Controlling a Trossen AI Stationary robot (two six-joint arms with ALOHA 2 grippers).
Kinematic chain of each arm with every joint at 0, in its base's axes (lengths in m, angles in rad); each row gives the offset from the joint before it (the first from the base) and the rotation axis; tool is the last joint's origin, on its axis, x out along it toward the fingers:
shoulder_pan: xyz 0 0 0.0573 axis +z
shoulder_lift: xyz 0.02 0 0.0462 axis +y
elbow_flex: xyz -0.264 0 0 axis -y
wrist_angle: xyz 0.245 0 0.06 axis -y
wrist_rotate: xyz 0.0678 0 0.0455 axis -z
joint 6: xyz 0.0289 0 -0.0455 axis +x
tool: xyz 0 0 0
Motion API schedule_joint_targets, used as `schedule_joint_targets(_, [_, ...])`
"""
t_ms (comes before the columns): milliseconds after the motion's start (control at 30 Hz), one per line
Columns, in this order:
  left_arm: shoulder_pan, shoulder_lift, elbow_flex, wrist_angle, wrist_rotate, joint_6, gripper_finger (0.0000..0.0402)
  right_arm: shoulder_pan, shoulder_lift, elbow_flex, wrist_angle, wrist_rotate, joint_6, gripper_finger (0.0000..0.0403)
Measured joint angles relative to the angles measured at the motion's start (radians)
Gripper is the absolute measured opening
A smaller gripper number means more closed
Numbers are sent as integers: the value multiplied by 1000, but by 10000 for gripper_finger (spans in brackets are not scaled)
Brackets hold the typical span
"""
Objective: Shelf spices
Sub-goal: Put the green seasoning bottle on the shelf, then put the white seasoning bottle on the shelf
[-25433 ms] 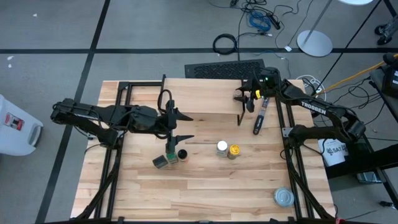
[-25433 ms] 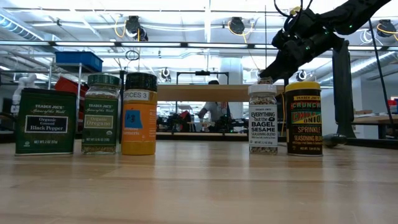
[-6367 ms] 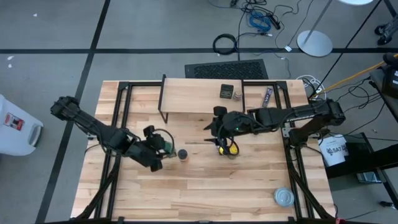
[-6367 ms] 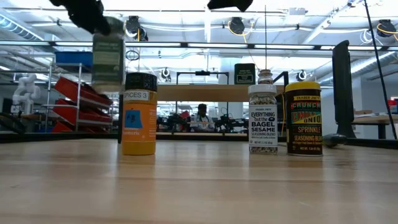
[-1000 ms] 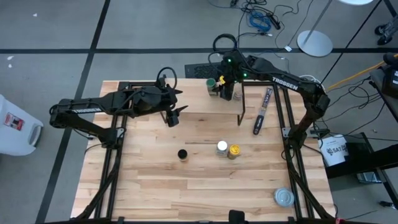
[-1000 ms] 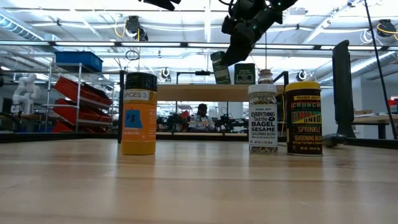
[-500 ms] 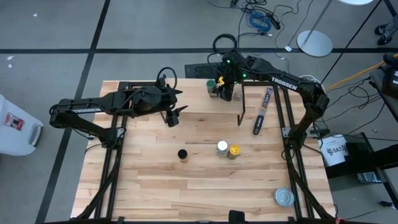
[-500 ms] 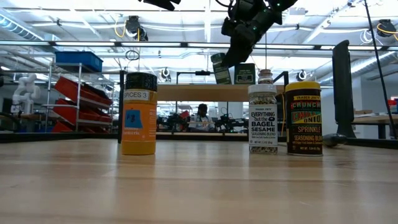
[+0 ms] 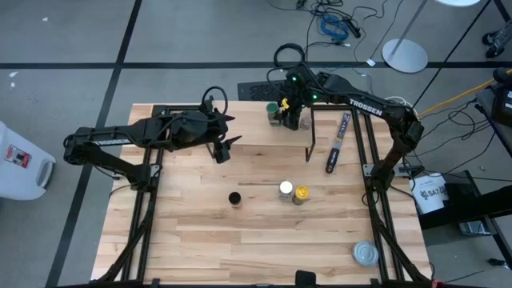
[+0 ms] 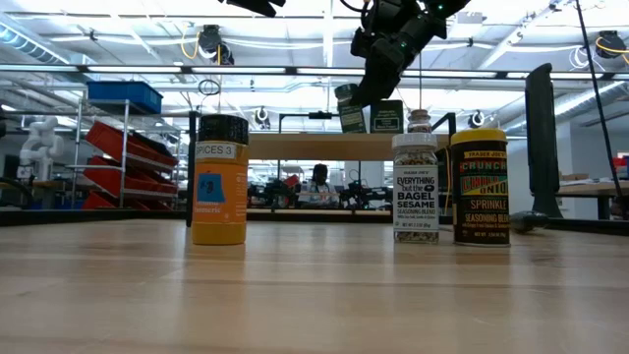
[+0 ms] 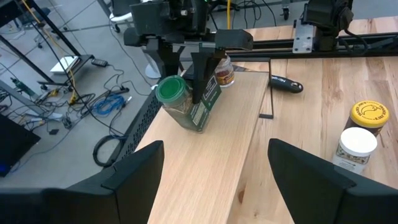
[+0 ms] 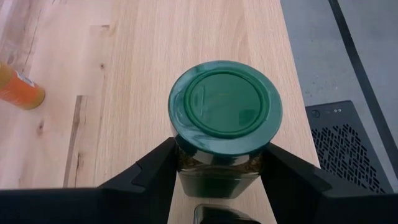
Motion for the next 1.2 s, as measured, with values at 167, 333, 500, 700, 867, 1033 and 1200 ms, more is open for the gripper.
schedule_joint_targets(167, [0, 0, 0, -9, 0, -1, 297, 0, 0, 0, -6, 11, 0, 197])
schedule_joint_targets(333, [0, 0, 0, -9, 0, -2, 297, 0, -13, 0, -26, 38, -15, 197])
schedule_joint_targets(500, [0, 0, 0, -9, 0, -2, 297, 0, -47, 0, -31, 47, -16, 208])
schedule_joint_targets(700, [0, 0, 0, -8, 0, -2, 297, 0, -75, 0, -28, 43, 0, 246])
schedule_joint_targets(867, [0, 0, 0, -8, 0, -3, 297, 0, -74, 0, -26, 43, 1, 253])
schedule_joint_targets(1033, [0, 0, 0, -8, 0, -3, 297, -1, -74, 0, -25, 46, -12, 248])
schedule_joint_targets(1200, [0, 0, 0, -8, 0, -3, 297, -1, -74, 0, -26, 52, -23, 248])
